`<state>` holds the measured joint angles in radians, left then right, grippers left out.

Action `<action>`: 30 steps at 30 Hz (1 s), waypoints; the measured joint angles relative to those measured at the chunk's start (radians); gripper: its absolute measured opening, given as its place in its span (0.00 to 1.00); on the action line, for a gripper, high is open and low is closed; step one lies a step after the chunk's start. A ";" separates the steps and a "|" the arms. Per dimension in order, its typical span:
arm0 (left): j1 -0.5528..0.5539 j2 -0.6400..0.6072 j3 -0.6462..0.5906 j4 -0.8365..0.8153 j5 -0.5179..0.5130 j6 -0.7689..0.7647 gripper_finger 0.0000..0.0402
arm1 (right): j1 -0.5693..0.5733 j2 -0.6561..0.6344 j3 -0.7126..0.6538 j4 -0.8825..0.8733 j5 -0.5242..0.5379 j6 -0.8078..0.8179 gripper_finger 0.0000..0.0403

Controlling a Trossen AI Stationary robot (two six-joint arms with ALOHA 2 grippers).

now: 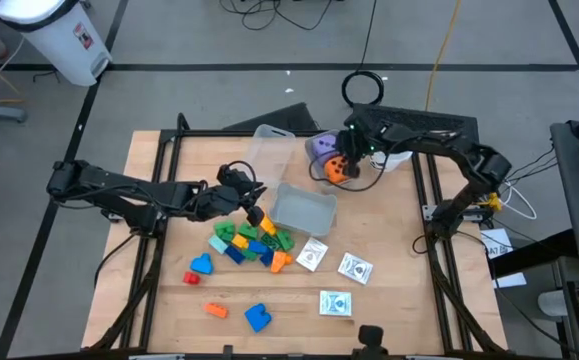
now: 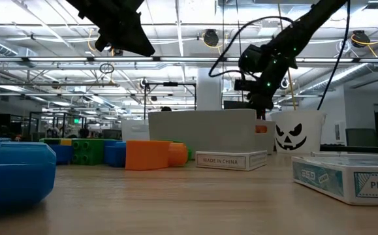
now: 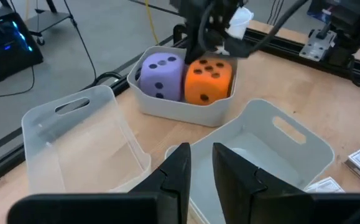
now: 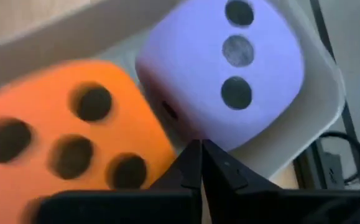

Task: Pick & Place Toys
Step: Adjust the dice in the top gray bin, then put the black playing card box into the transparent bin

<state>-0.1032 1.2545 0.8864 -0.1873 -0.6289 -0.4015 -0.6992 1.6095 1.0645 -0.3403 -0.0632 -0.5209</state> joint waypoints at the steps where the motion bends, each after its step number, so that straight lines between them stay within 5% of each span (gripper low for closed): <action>1: 0.000 0.000 0.000 0.005 0.000 0.002 0.18 | 0.001 -0.006 -0.002 0.000 0.013 0.000 0.00; 16: -0.001 0.000 0.001 0.054 0.054 0.066 0.18 | 0.101 -0.390 -0.024 0.001 0.016 0.193 0.00; 23: 0.003 -0.101 -0.146 0.175 0.058 0.129 0.18 | 0.221 -0.674 -0.318 0.209 -0.065 0.296 0.00; 30: 0.017 -0.248 -0.388 0.512 0.232 0.270 0.18 | 0.314 -0.883 -0.539 0.331 -0.064 0.393 0.00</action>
<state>-0.0866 1.0063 0.4987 0.3243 -0.3966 -0.1314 -0.3850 0.7261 0.5252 -0.0097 -0.1272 -0.1283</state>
